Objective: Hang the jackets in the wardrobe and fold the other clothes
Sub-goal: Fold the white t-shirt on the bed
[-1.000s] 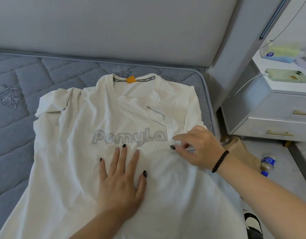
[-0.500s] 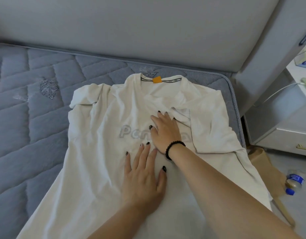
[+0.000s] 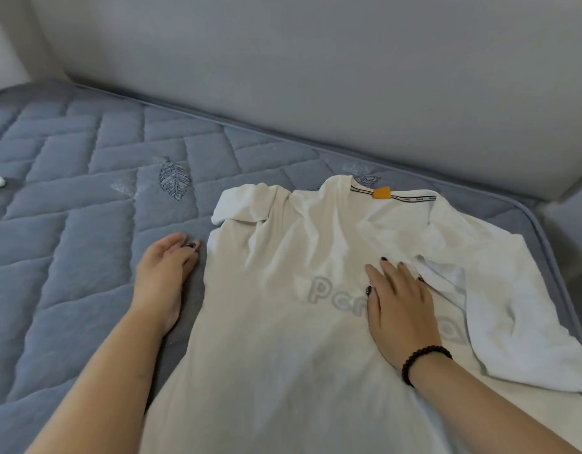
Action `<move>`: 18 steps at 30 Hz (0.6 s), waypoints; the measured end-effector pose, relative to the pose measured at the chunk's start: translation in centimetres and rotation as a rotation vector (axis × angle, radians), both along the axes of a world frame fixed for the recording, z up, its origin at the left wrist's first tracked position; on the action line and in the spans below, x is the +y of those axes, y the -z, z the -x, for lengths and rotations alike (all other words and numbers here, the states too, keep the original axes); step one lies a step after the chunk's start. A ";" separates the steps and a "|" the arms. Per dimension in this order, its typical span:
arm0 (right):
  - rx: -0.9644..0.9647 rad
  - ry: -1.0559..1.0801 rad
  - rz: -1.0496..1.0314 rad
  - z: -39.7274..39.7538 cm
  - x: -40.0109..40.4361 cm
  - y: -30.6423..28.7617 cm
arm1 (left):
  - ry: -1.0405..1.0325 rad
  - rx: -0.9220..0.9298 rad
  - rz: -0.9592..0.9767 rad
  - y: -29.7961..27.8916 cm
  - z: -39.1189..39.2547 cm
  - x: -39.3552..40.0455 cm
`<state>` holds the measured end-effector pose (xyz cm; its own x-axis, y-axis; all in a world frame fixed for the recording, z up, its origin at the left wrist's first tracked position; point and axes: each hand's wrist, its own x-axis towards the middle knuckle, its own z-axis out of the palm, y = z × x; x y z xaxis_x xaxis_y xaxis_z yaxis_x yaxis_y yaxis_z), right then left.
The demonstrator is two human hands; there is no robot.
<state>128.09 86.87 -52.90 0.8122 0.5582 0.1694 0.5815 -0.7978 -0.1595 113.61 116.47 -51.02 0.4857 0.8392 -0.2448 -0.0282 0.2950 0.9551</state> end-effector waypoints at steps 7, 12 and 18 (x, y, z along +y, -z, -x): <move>-0.285 -0.409 -0.149 -0.3 2.2 -0.5 | 0.501 -0.065 0.410 -0.9 -3.6 3.8; -0.092 -0.394 -0.204 -2.0 5.2 -3.0 | 0.739 -0.149 0.516 -1.0 -4.1 4.3; 0.287 -0.332 -0.407 -4.8 21.7 -8.1 | 0.713 -0.066 0.369 -1.5 -4.0 3.8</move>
